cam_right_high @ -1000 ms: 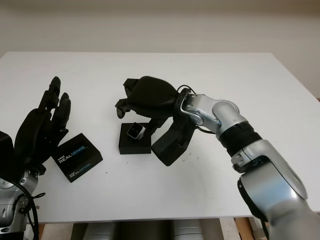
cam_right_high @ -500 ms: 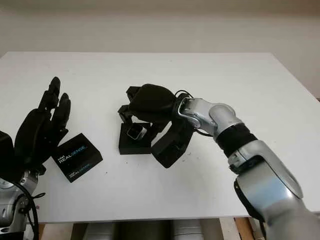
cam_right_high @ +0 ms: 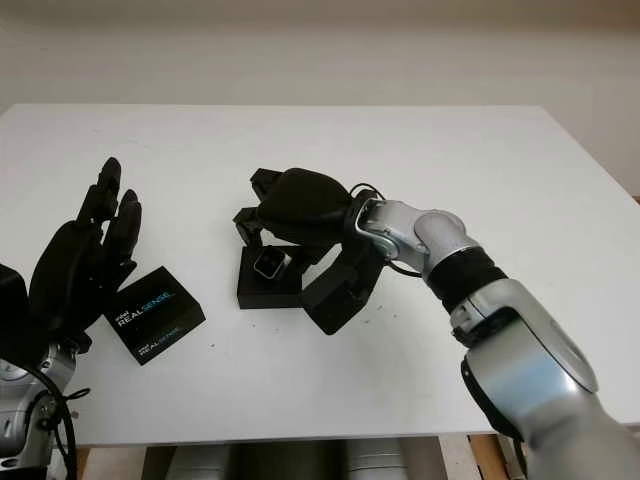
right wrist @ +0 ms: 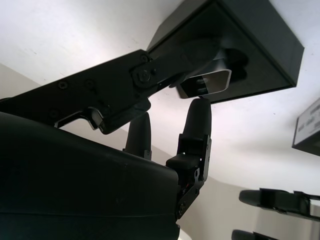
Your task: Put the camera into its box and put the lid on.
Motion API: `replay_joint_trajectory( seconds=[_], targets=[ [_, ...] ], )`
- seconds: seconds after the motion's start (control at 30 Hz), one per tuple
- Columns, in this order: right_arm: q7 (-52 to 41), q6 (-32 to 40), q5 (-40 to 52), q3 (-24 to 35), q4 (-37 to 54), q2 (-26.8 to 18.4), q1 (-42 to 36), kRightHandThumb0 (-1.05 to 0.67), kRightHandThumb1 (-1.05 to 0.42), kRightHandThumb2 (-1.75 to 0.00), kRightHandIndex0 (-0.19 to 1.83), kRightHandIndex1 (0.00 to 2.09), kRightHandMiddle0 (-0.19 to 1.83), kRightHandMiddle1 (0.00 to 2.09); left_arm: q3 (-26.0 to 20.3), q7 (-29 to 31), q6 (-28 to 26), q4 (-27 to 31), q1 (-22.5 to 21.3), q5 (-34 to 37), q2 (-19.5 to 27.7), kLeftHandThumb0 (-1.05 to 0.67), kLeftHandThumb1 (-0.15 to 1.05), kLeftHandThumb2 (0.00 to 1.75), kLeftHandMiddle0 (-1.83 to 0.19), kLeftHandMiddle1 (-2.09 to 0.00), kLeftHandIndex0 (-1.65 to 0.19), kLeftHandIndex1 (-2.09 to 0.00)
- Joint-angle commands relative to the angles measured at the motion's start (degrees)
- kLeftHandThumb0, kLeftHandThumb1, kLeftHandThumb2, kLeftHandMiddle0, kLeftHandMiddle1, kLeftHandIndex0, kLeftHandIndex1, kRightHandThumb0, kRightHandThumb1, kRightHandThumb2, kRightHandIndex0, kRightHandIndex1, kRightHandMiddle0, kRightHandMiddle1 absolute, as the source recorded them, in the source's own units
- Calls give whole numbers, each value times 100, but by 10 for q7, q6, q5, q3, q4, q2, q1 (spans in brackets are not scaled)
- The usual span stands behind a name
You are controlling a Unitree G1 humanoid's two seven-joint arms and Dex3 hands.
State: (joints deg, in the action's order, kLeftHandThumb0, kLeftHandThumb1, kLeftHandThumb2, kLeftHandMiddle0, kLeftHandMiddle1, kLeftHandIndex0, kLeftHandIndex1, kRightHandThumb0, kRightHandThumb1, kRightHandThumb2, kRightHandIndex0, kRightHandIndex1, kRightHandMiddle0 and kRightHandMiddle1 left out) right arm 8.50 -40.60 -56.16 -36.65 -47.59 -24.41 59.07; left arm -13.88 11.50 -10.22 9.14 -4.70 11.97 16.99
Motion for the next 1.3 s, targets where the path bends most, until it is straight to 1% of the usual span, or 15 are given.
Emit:
replay_joint_trajectory(
  seconds=[0.0,0.17,0.3,0.43,0.53,0.7,0.73,0.8,0.83,0.9,0.97,1.03,1.1,1.2,1.27],
  targets=[
    [17,-6,-7,-8,-12,6,18,-36,-99,-8,17,187,45,124,0,-3,-1,9,2,-1,-2,-71,105,49,19,0,19,0],
    [11,-14,0,-13,-29,9,24,-31,-102,-6,23,187,47,128,1,-3,0,8,1,0,-3,-72,105,49,19,0,19,0],
    [-13,-14,4,-15,-33,9,29,-30,-104,-7,22,187,46,130,0,-3,0,7,1,0,-2,-72,105,48,19,0,19,0],
    [-21,-18,5,-17,-34,7,31,-26,-105,-7,28,178,49,133,0,-4,1,5,-1,-3,-1,-72,105,50,19,0,19,0],
    [-28,-16,4,-17,-29,5,32,-29,-102,-6,28,185,49,135,0,-2,5,3,-1,-3,1,-71,105,50,19,0,19,0],
    [-45,-15,12,-13,-25,3,32,-30,-101,-5,25,186,48,134,1,-5,2,5,-2,-5,0,-71,105,49,19,0,19,0],
    [-52,-19,22,-7,-28,3,31,-29,-102,-5,24,184,48,134,1,-5,1,5,-2,-6,1,-71,105,49,19,0,19,0],
    [-65,-27,45,4,-33,3,32,-26,-104,-7,30,166,49,133,1,-2,3,4,-3,-5,1,-71,105,50,19,0,19,0],
    [-76,-29,63,12,-35,3,31,-24,-104,-10,30,167,49,133,1,-2,3,5,-3,-5,1,-71,105,50,19,0,19,0],
    [-96,-36,103,32,-40,6,28,-21,-105,-15,28,176,50,133,2,-2,2,5,-4,-5,1,-72,105,50,19,0,19,0],
    [-126,-46,159,58,-40,10,22,-25,-103,-12,26,185,49,134,2,-2,1,5,-4,-4,0,-72,105,49,19,0,19,0],
    [-164,-53,209,79,-30,10,17,-31,-102,-8,23,183,44,137,2,-2,-1,6,-4,-4,1,-72,105,49,19,0,19,0],
    [-195,-43,243,97,-2,8,9,-35,-102,-7,22,181,41,138,2,-2,0,5,-5,-3,0,-72,105,49,19,0,19,0],
    [-235,-15,288,125,55,8,-14,-38,-104,-6,19,181,37,140,3,2,2,3,-5,-4,3,-71,105,50,19,0,19,0],
    [-247,-4,302,136,81,8,-27,-37,-104,-7,21,174,35,143,3,3,1,2,-6,-4,3,-72,105,50,19,0,19,0]
  ],
)
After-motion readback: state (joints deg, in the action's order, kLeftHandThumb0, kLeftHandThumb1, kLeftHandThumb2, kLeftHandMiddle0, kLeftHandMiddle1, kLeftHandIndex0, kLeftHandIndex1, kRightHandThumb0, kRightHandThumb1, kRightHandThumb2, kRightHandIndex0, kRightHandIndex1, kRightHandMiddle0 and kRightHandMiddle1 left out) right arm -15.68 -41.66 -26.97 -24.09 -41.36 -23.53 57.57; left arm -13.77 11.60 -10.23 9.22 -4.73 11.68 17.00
